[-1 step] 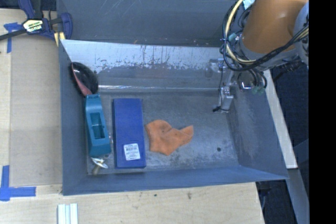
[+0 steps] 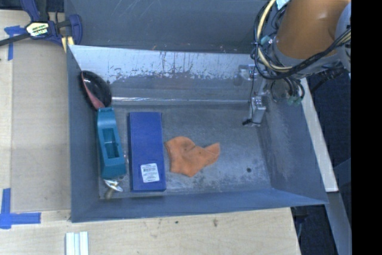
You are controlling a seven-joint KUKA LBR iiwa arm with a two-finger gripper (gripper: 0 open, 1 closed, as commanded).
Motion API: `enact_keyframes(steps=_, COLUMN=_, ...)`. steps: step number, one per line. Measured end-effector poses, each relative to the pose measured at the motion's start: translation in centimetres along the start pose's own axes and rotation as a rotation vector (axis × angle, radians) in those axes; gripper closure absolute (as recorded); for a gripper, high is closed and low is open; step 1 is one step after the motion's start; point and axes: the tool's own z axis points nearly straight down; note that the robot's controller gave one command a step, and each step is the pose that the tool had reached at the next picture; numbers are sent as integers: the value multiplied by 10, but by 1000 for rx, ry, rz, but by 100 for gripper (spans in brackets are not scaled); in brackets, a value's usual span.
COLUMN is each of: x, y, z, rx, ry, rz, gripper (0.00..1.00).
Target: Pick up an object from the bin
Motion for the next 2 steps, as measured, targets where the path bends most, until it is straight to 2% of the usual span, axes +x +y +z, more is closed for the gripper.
enact_keyframes(steps=1, x=18, y=28, z=51, rx=0, ry=-2, rz=-115, gripper=0)
enact_keyframes(steps=2, x=54, y=59, z=66, rx=-2, ry=5, rz=-93, gripper=0)
